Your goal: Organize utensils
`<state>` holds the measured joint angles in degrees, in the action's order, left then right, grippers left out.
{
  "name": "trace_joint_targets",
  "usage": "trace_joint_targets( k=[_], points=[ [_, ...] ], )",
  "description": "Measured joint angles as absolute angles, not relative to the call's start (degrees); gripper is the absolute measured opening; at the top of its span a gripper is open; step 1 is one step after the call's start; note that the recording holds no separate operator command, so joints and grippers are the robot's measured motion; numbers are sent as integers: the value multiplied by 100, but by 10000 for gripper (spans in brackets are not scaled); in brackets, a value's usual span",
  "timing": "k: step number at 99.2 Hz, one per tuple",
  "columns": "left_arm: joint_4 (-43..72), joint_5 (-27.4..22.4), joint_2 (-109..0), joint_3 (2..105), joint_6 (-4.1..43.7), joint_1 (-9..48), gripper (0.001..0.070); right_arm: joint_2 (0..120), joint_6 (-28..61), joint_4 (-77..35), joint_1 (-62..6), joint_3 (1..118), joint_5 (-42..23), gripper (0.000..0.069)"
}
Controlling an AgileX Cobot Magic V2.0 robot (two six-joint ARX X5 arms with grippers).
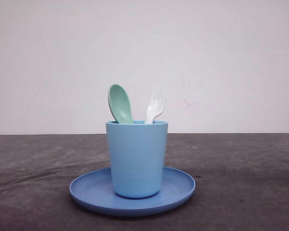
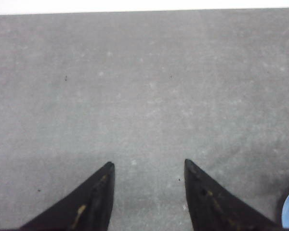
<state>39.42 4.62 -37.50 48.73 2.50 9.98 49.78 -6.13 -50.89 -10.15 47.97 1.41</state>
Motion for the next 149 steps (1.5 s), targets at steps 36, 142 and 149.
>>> trace_joint_targets(
  k=[36, 142, 149],
  points=[
    [3981, 462, -3750, 4873, 250, 998, 268, 4978, -489, -5096, -860, 4797, 152, 679],
    [4254, 456, -3472, 4849, 196, 843, 24, 4978, -495, -4073, -862, 4797, 152, 4],
    [4145, 421, -3129, 4698, 196, 631, 24, 4978, -495, -3935, -862, 4797, 150, 4]
  ],
)
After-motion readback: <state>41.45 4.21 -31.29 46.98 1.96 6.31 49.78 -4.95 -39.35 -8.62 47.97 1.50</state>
